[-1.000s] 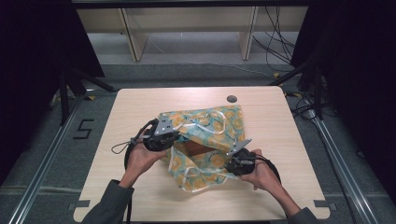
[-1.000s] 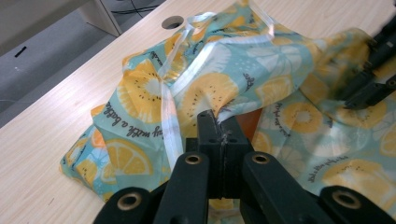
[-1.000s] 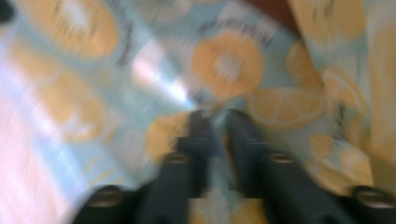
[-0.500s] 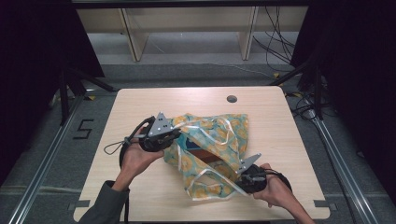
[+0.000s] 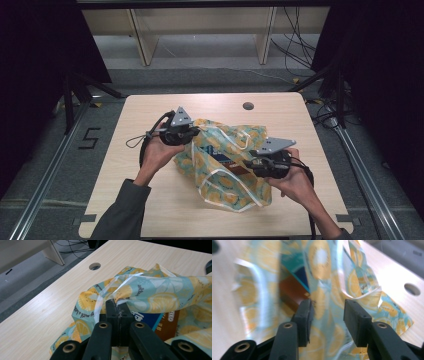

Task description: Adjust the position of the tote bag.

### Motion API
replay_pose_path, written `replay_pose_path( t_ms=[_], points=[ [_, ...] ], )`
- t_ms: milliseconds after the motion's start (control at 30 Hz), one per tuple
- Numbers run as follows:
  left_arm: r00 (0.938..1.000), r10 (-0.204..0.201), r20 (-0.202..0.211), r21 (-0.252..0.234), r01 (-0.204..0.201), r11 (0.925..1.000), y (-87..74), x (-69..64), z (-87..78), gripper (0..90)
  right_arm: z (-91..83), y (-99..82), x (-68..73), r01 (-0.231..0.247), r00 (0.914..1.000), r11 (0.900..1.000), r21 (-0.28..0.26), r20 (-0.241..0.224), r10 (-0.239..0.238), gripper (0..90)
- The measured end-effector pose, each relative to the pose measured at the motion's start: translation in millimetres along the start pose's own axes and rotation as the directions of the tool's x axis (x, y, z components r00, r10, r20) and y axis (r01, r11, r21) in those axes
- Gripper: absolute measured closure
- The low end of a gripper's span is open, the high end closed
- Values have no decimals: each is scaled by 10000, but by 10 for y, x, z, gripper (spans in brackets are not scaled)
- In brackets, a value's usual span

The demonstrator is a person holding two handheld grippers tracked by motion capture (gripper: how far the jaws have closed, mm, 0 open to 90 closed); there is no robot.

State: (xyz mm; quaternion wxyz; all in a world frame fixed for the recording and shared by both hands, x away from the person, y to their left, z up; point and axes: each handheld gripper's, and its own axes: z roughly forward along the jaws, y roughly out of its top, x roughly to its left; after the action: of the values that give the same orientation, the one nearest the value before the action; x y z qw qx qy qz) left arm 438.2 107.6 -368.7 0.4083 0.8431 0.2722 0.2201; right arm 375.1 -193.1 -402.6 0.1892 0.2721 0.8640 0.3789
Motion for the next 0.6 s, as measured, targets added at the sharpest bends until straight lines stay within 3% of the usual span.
replay_pose_path(
  t_ms=[33, 100, 133, 233, 300, 400, 467, 533, 600],
  points=[
    [9998, -159, 83, -125, 160, 9998, -10, 21, 39, 895, 70, -1, -17, -117, 9999, 9994, 329, -65, 120, 619],
    [9988, -441, 231, -85, 443, 9990, -41, 73, 109, 894, 195, -13, -70, 251, 9997, 9963, 821, 10, -253, 828],
    [9988, -477, 144, 6, 476, 9989, -64, 93, 147, 894, 243, -15, -121, 312, 9992, 9954, 904, 224, -333, 883],
    [9985, -447, 304, 333, 437, 9985, -158, 105, 290, 893, 320, 26, -390, 95, 9951, 9954, 957, 969, -188, 900],
    [9981, -413, 459, 558, 387, 9977, -204, 76, 374, 891, 374, 64, -588, -227, 9870, 9977, 646, 1600, 121, 900],
    [9965, -346, 761, 921, 275, 9954, -250, -18, 549, 888, 526, 76, -775, -157, 9756, 9977, 663, 2194, 8, 900],
    [9952, -268, 936, 1087, 166, 9939, -269, -81, 665, 883, 656, 31, -863, -265, 9693, 9947, 993, 2461, 13, 900],
    [9960, -248, 855, 1407, 125, 9900, -293, -124, 769, 875, 764, -47, -947, -613, 9694, 9914, 1152, 2436, 316, 900],
    [9974, -178, 699, 1640, 61, 9864, -321, -139, 859, 861, 841, -136, -1005, -687, 9702, 9869, 1463, 2402, 319, 900]
  ],
)
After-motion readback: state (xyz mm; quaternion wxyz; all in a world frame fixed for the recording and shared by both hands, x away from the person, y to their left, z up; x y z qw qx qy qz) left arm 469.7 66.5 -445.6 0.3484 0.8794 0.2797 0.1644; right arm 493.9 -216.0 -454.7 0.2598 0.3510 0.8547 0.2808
